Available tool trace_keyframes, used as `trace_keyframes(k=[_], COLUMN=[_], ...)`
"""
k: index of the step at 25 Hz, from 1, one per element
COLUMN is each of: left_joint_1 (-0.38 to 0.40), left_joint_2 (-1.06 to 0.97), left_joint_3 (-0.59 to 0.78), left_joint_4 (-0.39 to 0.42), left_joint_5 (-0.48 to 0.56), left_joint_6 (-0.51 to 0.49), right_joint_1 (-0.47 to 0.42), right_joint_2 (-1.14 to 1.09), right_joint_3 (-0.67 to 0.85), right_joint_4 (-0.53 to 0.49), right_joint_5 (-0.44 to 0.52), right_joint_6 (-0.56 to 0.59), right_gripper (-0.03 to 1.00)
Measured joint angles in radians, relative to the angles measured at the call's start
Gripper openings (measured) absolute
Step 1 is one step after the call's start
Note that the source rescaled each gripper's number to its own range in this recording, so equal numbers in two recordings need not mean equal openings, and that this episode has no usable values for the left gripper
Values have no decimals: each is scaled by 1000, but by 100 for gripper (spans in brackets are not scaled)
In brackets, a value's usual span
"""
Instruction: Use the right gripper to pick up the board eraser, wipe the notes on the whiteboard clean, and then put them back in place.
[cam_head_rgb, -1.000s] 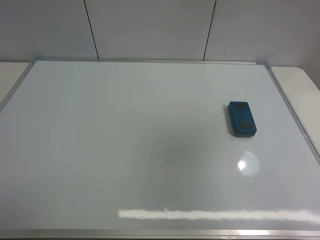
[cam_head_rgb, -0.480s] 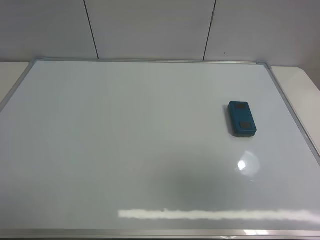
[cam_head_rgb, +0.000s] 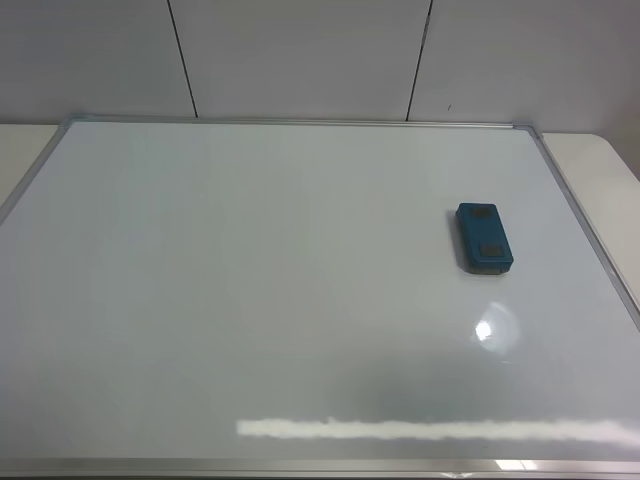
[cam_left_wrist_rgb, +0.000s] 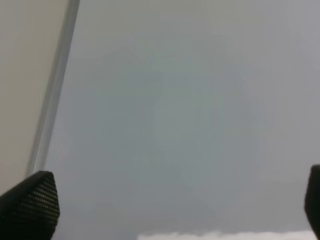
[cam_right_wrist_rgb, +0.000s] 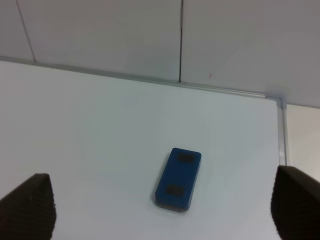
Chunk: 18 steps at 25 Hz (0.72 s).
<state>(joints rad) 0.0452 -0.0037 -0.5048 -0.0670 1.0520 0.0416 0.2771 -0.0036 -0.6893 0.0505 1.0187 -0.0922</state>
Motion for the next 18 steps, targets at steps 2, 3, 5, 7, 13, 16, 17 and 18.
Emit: trace_keyframes(k=[2, 3, 5, 7, 13, 16, 17, 18], left_joint_1=[0, 0, 0, 0, 0, 0, 0, 0], left_joint_2=[0, 0, 0, 0, 0, 0, 0, 0], left_joint_3=[0, 0, 0, 0, 0, 0, 0, 0], left_joint_4=[0, 0, 0, 0, 0, 0, 0, 0], left_joint_5=[0, 0, 0, 0, 0, 0, 0, 0], left_joint_6=[0, 0, 0, 0, 0, 0, 0, 0], right_joint_1=[0, 0, 0, 0, 0, 0, 0, 0], right_joint_2=[0, 0, 0, 0, 0, 0, 0, 0], right_joint_3=[1, 1, 6, 35, 188, 193, 193, 193], right_joint_4=[10, 8, -8, -32, -58, -73, -80, -87], right_joint_5=[0, 0, 0, 6, 51, 44, 45, 45], right_joint_6=[-21, -23, -26, -2, 60, 83, 92, 105], right_gripper=[59, 58, 57, 56, 56, 56, 56, 56])
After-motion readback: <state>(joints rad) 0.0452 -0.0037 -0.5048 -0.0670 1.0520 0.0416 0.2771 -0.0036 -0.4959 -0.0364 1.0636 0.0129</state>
